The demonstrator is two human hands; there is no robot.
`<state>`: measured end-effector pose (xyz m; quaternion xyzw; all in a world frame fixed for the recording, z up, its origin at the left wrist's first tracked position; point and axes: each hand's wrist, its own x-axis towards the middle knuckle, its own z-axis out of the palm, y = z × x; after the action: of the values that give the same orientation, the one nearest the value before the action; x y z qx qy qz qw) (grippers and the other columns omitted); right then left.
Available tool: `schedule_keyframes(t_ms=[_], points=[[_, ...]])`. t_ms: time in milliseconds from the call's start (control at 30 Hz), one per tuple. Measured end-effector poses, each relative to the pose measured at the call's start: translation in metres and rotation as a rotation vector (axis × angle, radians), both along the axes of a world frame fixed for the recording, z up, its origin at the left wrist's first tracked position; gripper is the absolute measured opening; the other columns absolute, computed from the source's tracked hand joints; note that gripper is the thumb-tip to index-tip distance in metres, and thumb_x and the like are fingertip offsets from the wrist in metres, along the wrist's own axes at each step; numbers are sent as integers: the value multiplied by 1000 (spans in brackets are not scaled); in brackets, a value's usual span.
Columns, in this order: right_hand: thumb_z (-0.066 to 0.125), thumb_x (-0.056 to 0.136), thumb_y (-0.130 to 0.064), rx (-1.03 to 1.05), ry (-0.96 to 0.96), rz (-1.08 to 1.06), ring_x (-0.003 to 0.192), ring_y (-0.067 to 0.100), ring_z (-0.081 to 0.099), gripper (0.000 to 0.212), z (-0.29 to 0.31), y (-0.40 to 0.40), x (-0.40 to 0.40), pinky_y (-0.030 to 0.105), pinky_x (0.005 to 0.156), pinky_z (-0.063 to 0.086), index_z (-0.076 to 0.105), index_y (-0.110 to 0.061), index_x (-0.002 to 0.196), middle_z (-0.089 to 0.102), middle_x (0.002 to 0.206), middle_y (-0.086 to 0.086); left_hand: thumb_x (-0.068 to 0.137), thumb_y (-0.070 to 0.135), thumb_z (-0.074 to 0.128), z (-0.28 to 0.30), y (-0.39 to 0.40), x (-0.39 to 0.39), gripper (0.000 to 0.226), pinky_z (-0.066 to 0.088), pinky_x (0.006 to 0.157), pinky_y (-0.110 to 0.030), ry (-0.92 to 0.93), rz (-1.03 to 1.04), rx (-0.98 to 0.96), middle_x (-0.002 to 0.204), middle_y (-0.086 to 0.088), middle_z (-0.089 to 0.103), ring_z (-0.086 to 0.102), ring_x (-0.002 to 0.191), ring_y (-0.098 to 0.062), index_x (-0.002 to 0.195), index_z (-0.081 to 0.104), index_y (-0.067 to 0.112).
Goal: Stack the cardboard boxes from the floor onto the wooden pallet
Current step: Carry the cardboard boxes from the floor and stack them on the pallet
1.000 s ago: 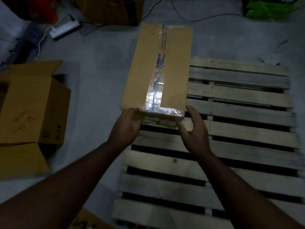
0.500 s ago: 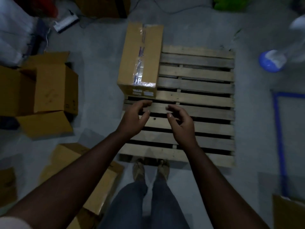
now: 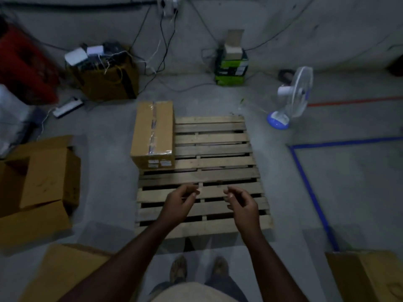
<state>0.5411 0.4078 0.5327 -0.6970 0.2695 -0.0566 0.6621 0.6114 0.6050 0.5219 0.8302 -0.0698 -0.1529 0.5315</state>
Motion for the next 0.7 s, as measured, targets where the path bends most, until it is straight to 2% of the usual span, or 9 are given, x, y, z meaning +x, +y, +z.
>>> schedule_keyframes(t_ms=[100,233,367,467,533,600,700], points=[[63,101,-12,17,-18,-94,102,23,73,19,8,-37,-31,32,79,60,72,-26,110,77,109,0,100,11,61,9,-37,-17,20,56,82,-21,-20,-68,-22,105,6,73,69,98,-3,118,68,16],[64,101,-9,64,-40,-216,94,21,73,18,4,-108,-85,31,76,58,72,-20,112,77,107,7,100,13,61,8,-114,-41,21,58,85,-25,-6,-201,-40,107,6,74,70,100,-5,120,68,18],[65,99,-9,108,0,-359,91,21,72,16,-7,-201,-161,34,77,58,73,-17,110,78,105,10,100,15,62,-6,-230,-93,22,56,83,-20,-10,-351,-35,107,5,74,69,97,-1,121,68,14],[65,100,-8,113,23,-430,88,14,72,19,-14,-281,-214,26,74,58,72,-13,116,77,108,8,99,13,63,-20,-331,-143,20,54,80,-17,20,-446,-54,106,3,74,69,94,2,118,68,15],[65,99,-9,112,44,-469,85,11,71,17,-15,-326,-244,23,71,57,72,-17,112,77,106,5,98,13,63,-26,-392,-173,20,55,80,-22,76,-493,-75,106,2,75,72,95,-5,116,67,22],[65,99,-9,116,58,-518,84,10,70,17,-13,-366,-269,27,75,57,72,-22,108,77,105,4,98,16,64,-26,-443,-198,20,57,78,-28,120,-526,-86,104,2,76,72,93,-12,113,67,29],[65,99,-9,110,85,-576,90,16,71,17,-13,-422,-296,36,80,55,73,-23,107,78,106,4,98,16,64,-25,-505,-225,20,58,82,-30,129,-578,-84,105,3,75,72,93,-12,113,66,28]])
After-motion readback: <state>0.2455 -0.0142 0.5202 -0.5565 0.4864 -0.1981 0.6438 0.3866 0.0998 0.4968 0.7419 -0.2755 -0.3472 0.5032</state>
